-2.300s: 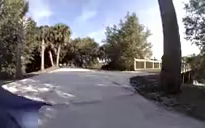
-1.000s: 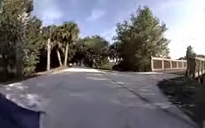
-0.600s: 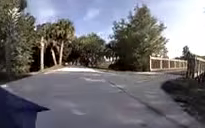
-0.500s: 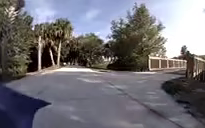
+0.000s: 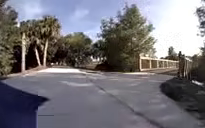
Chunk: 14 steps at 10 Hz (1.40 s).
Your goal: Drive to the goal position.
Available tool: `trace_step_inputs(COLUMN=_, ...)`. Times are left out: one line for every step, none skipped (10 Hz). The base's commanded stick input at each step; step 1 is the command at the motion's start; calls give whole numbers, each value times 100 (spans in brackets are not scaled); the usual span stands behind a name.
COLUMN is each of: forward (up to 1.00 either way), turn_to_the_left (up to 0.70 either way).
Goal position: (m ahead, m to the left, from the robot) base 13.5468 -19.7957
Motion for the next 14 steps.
trace_step_inputs(forward=100, turn_to_the_left=-27)
trace_step_inputs(forward=100, turn_to_the_left=-27)
trace_step_inputs(forward=100, turn_to_the_left=-27)
trace_step_inputs(forward=100, turn_to_the_left=-27)
trace_step_inputs(forward=100, turn_to_the_left=-27)
trace_step_inputs(forward=100, turn_to_the_left=-27)
trace_step_inputs(forward=100, turn_to_the_left=-6)
trace_step_inputs(forward=100, turn_to_the_left=0)
trace_step_inputs(forward=100, turn_to_the_left=0)
trace_step_inputs(forward=100, turn_to_the_left=0)
trace_step_inputs(forward=100, turn_to_the_left=0)
trace_step_inputs(forward=100, turn_to_the_left=-3)
trace_step_inputs(forward=100, turn_to_the_left=-25)
trace_step_inputs(forward=100, turn_to_the_left=-27)
